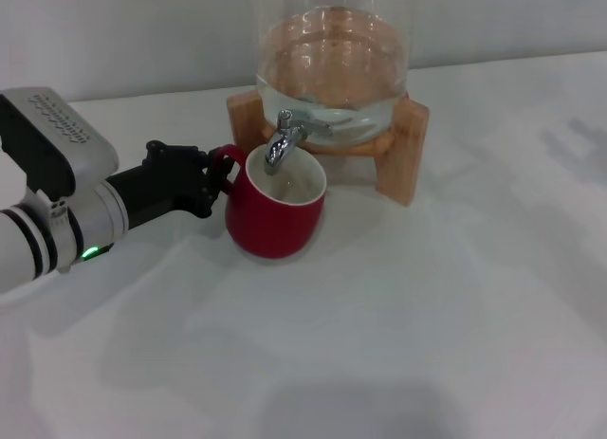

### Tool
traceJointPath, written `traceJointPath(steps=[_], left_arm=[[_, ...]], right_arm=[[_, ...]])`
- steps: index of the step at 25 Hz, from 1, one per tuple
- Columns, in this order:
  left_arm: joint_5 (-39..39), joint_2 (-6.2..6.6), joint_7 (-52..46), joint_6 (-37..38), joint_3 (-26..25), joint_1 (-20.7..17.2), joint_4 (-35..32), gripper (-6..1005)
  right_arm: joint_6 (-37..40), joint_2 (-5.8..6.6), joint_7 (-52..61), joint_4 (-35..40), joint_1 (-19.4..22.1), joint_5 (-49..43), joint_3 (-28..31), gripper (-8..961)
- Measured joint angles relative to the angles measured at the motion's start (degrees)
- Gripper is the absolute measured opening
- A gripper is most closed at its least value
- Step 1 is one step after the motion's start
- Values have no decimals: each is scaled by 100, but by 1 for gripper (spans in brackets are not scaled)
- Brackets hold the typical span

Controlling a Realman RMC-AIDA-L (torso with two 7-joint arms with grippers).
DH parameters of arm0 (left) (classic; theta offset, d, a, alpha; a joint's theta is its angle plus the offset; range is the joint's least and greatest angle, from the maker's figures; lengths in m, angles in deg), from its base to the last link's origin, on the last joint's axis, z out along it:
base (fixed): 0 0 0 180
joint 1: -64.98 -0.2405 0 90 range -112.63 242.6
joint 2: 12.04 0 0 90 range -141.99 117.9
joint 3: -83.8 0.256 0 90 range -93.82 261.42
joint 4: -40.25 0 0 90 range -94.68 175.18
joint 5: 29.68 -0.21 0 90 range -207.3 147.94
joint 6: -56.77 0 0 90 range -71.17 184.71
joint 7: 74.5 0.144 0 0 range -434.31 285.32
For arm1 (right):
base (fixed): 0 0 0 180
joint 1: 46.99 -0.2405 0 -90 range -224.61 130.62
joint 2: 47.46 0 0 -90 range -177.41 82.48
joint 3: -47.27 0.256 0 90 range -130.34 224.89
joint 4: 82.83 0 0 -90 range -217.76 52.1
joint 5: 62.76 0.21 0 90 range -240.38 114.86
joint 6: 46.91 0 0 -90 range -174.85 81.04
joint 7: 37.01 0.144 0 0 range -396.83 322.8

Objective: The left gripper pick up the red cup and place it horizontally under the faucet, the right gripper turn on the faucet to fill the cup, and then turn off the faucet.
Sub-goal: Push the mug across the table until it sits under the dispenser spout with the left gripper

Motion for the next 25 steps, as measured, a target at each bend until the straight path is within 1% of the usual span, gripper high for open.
traceJointPath(steps=[25], left_arm=[[26,-9,-8,31,45,-59,-63,136]], right_arm=[[0,9,11,-4,-8,-1,29,660]])
